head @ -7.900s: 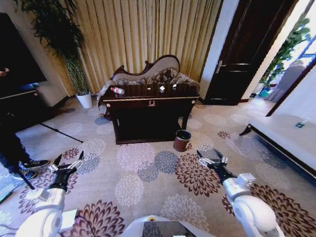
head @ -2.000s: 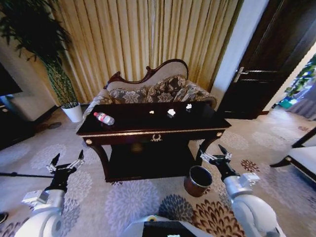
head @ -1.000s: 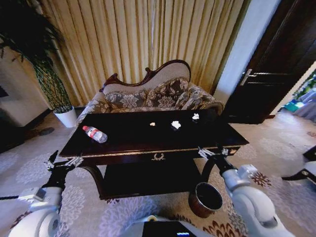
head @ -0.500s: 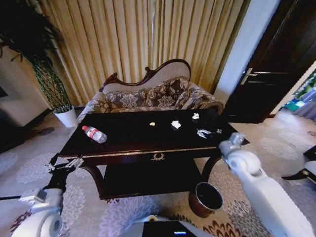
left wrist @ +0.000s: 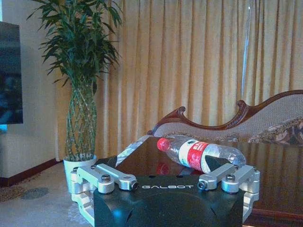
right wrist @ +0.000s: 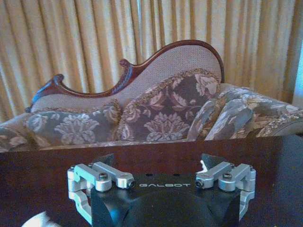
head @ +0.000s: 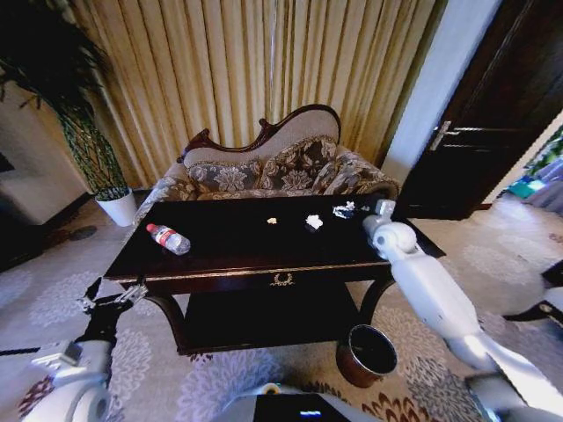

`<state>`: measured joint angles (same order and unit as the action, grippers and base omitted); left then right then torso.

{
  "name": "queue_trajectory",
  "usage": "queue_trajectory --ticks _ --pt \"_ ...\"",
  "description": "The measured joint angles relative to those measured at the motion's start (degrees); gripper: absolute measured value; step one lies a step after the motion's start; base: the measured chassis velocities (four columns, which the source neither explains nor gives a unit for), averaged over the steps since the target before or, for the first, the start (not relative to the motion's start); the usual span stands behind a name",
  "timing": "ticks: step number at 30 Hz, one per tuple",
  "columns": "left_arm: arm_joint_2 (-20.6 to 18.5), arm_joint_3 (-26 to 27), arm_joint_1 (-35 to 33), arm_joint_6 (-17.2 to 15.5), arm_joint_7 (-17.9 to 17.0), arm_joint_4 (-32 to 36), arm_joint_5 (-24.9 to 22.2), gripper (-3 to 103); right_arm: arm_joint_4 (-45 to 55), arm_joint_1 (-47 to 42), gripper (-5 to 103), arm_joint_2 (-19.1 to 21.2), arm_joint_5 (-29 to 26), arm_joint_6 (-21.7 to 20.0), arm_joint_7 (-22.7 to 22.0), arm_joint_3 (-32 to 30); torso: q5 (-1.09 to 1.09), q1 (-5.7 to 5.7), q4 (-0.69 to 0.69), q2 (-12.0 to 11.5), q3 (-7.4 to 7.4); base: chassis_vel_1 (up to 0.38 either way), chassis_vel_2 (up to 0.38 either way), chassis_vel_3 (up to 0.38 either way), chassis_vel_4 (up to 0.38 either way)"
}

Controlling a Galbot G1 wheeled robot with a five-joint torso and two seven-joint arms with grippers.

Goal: Move to the front of the table and place the trash on the table into the trash bin.

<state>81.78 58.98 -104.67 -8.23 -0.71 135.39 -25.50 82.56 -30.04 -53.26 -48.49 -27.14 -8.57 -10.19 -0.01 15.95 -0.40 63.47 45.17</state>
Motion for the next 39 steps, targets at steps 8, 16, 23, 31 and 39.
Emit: queue_trajectory --ticks 8,16,23,31,39 --pt "0.37 -0.24 -0.16 0.2 0.06 0.4 0.13 100 -6.26 3.95 100 -0.3 2.39 -1.84 -0.75 1.91 0.01 0.0 -0.02 0.0 0.0 0.0 0.0 0.0 0.0" --pt "0.29 -0.41 -0.06 0.42 0.16 0.44 0.02 100 -8.69 4.74 100 -0.47 2.96 -2.52 -1.57 2.58 0.01 0.0 -0.02 0.01 0.0 0.0 0.0 0.0 0.0" --pt "0.0 -0.56 -0.31 1.51 0.24 0.1 -0.15 100 -11.24 6.16 100 -1.96 2.58 -2.52 -3.8 4.35 0.01 -0.01 0.01 0.0 0.0 0.0 0.0 0.0 0.0" --pt "-0.1 -0.73 -0.3 2.28 0.24 -0.46 -0.55 100 -12.83 6.57 100 -2.99 3.48 -2.12 -4.38 5.15 0.01 -0.01 -0.01 0.0 -0.01 0.0 0.0 0.0 0.0" --pt "-0.93 -0.75 0.22 2.37 0.25 -0.64 -1.37 100 -12.81 6.33 101 -3.24 4.08 -0.91 -4.57 5.64 0.01 -0.01 -0.01 0.01 0.0 0.0 0.0 0.0 0.0"
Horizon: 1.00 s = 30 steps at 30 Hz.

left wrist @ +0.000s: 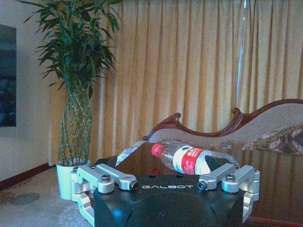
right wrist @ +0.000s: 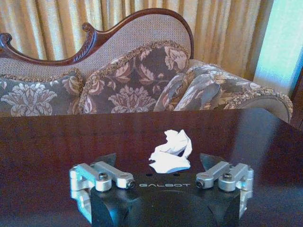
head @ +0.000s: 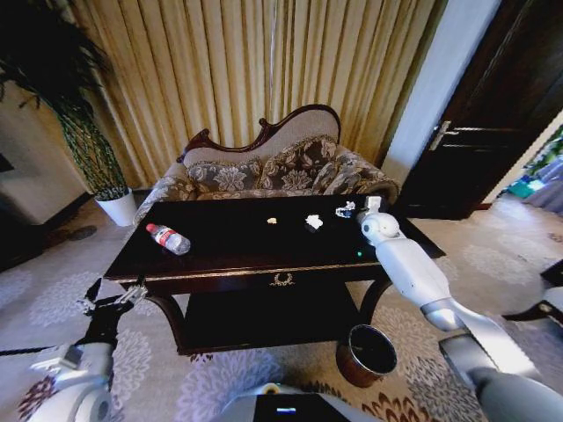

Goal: Move to the front of the table and place the trash on the table into the trash bin.

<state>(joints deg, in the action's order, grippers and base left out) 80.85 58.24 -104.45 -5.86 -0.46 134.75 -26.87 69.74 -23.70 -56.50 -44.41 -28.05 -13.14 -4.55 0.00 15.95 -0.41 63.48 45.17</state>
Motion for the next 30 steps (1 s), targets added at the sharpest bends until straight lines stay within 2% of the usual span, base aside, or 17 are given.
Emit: queue_trajectory --ticks 1,2,3,5,6,8,9,12,14,16,18,19,20,23,27,28,30 --pt "-0.21 0.0 0.2 0.0 0.0 -0.03 -0.13 100 0.05 0.0 91 0.0 0.02 0.2 -0.22 0.07 0.0 0.0 0.0 0.0 0.0 0.0 0.0 0.0 0.0" --pt "-0.33 0.0 0.3 0.0 0.0 -0.03 -0.25 100 0.07 -0.01 86 0.03 0.04 0.36 -0.42 0.16 0.0 0.0 0.0 0.0 0.0 0.0 0.0 0.0 0.0" --pt "-0.33 0.0 0.3 0.0 0.0 -0.03 -0.25 100 0.07 -0.01 86 0.03 0.04 0.36 -0.42 0.16 0.0 0.0 0.0 0.0 0.0 0.0 0.0 0.0 0.0" --pt "-0.42 -0.03 0.36 -0.03 0.0 -0.03 -0.34 100 0.1 -0.04 75 0.22 0.21 0.67 -0.51 0.22 0.0 0.0 0.0 0.0 0.0 0.0 0.0 0.0 0.0" --pt "-0.42 -0.03 0.36 -0.03 0.0 -0.03 -0.34 100 0.1 -0.04 75 0.22 0.21 0.67 -0.51 0.22 0.0 0.0 0.0 0.0 0.0 0.0 0.0 0.0 0.0" --pt "-0.44 -0.04 0.38 -0.04 -0.01 -0.03 -0.42 100 0.21 -0.18 64 0.47 0.29 0.81 -0.59 0.22 0.0 0.0 0.0 0.0 0.0 0.0 0.0 0.0 0.0" --pt "-0.44 -0.04 0.38 -0.04 -0.01 -0.03 -0.42 100 0.21 -0.18 64 0.47 0.29 0.81 -0.59 0.22 0.0 0.0 0.0 0.0 0.0 0.0 0.0 0.0 0.0" --pt "-0.82 0.21 0.52 -0.05 -0.02 -0.03 -1.02 100 0.58 -0.61 48 0.73 0.43 0.86 -0.8 0.14 0.0 0.0 0.0 0.0 0.0 0.0 0.0 0.0 0.0" --pt "-1.02 0.34 0.61 -0.05 -0.03 -0.02 -1.29 100 0.74 -0.75 48 0.77 0.46 0.88 -0.82 0.06 0.0 0.0 0.0 0.0 0.0 0.0 0.0 0.0 0.0" --pt "-1.44 0.62 0.77 -0.04 -0.1 0.1 -1.79 100 1.1 -1.0 37 0.82 0.49 0.98 -0.86 -0.08 0.0 0.0 0.0 0.0 0.0 0.0 0.0 0.0 0.0" --pt "-1.73 0.72 0.81 -0.03 -0.12 0.29 -2.06 100 1.33 -1.15 37 0.83 0.51 1.02 -0.9 -0.15 0.0 0.0 0.0 0.0 0.0 0.0 0.0 0.0 0.0" --pt "-1.88 0.74 0.85 -0.04 -0.13 0.39 -2.15 100 1.48 -1.27 27 0.85 0.51 1.04 -0.91 -0.15 0.0 0.0 0.0 0.0 0.0 0.0 0.0 0.0 0.0" --pt "-1.88 0.74 0.85 -0.04 -0.13 0.39 -2.15 100 1.48 -1.27 27 0.85 0.51 1.04 -0.91 -0.15 0.0 0.0 0.0 0.0 0.0 0.0 0.0 0.0 0.0" --pt "-1.95 0.63 1.15 -0.04 -0.13 0.5 -2.2 100 2.08 -1.8 10 1.01 0.55 1.28 -0.95 -0.15 0.0 0.0 0.0 0.0 0.0 0.0 0.0 0.0 0.0" --pt "-1.77 0.45 1.27 -0.07 -0.14 0.49 -2.2 100 2.47 -2.11 10 1.21 0.55 1.33 -1.04 -0.15 0.0 0.0 0.0 0.0 0.0 0.0 0.0 0.0 0.0" --pt "-1.64 0.31 1.31 -0.11 -0.14 0.46 -2.17 100 2.82 -2.4 1 1.49 0.53 1.38 -1.1 -0.19 0.0 0.0 0.0 0.0 0.0 0.0 0.0 0.0 0.0" --pt "-1.63 0.29 1.33 -0.13 -0.14 0.45 -2.16 100 3.12 -2.58 0 1.9 0.42 1.41 -1.12 -0.25 0.0 0.0 0.0 0.0 0.0 0.0 0.0 0.0 0.0"
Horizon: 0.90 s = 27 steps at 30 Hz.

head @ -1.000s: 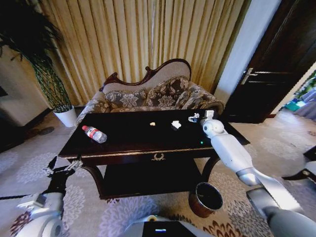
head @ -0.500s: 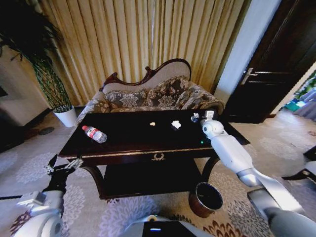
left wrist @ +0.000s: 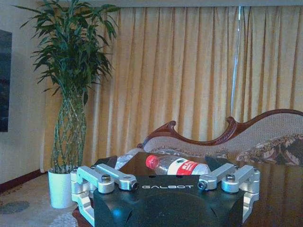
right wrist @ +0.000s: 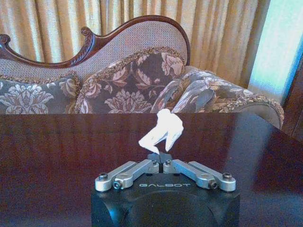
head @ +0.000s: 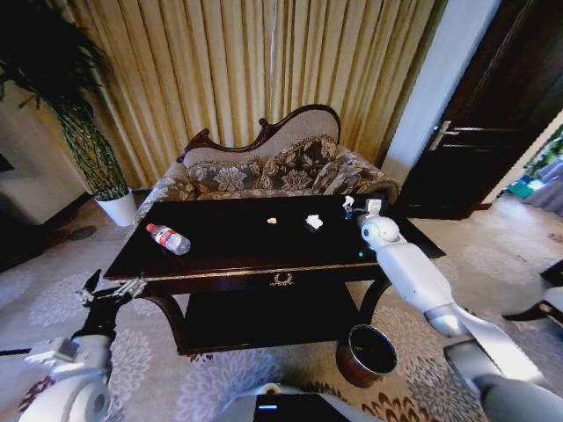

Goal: Move to the front of the table and place the trash on the table into the trash bin.

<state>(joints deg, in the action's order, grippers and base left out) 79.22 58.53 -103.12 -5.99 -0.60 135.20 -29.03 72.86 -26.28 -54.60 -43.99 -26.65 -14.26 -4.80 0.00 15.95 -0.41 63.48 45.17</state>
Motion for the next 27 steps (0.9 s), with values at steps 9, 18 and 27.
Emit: queue_trajectory --ticks 9,18,27 --pt "0.0 0.06 -0.13 -0.37 0.0 0.26 -0.05 100 1.13 -0.37 0 0.41 -0.84 -0.02 -0.31 -0.32 0.0 0.0 0.0 0.0 0.0 0.0 0.0 0.0 0.0" --pt "-0.27 0.42 -0.5 -0.87 -0.05 0.6 -0.45 100 2.88 -1.33 0 0.71 -2.25 -1.05 -0.67 -1.21 0.0 0.0 0.01 0.0 0.0 0.0 0.0 0.0 0.0" --pt "-1.15 0.4 -0.09 -0.92 -0.11 0.31 -0.79 100 5.89 -3.23 0 1.98 -4.02 0.81 -0.94 -2.72 -0.01 0.0 0.02 0.0 0.0 0.0 0.0 0.0 0.0"
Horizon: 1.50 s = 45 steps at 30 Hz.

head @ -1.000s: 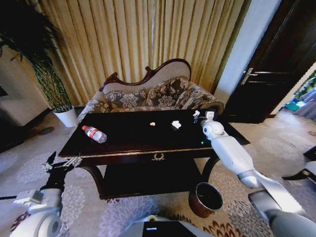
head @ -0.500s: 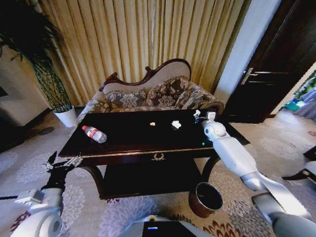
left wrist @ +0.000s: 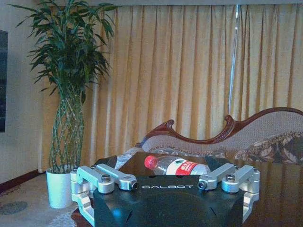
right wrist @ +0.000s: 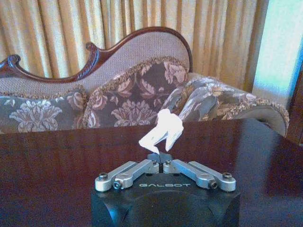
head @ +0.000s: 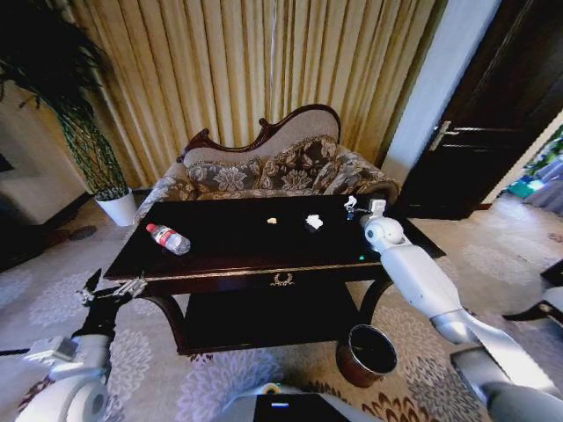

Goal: Move to the front of the table and place the trash on the table into the trash bin.

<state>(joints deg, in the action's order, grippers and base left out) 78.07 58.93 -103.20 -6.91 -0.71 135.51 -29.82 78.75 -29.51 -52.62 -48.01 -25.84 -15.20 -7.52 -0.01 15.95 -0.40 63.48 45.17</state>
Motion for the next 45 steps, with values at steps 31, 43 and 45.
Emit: queue_trajectory --ticks 31,43,45 --pt "-2.07 -0.09 1.72 0.08 0.05 -0.86 -3.97 100 43.45 -46.8 0 4.93 -2.75 5.47 -3.05 -31.19 0.01 0.0 -0.02 0.01 -0.01 0.0 0.0 0.0 0.0" --pt "-3.31 -0.06 1.43 0.09 0.09 0.03 -4.71 100 49.94 -57.62 0 -3.45 4.51 7.73 0.07 -34.93 0.0 -0.01 -0.01 0.01 -0.01 0.0 0.0 0.0 0.0" --pt "-3.41 -0.05 1.34 0.2 0.12 0.03 -4.72 100 50.07 -57.86 0 -4.0 5.15 7.83 0.07 -34.73 0.0 0.0 -0.01 0.0 0.0 0.0 0.0 0.0 0.0"
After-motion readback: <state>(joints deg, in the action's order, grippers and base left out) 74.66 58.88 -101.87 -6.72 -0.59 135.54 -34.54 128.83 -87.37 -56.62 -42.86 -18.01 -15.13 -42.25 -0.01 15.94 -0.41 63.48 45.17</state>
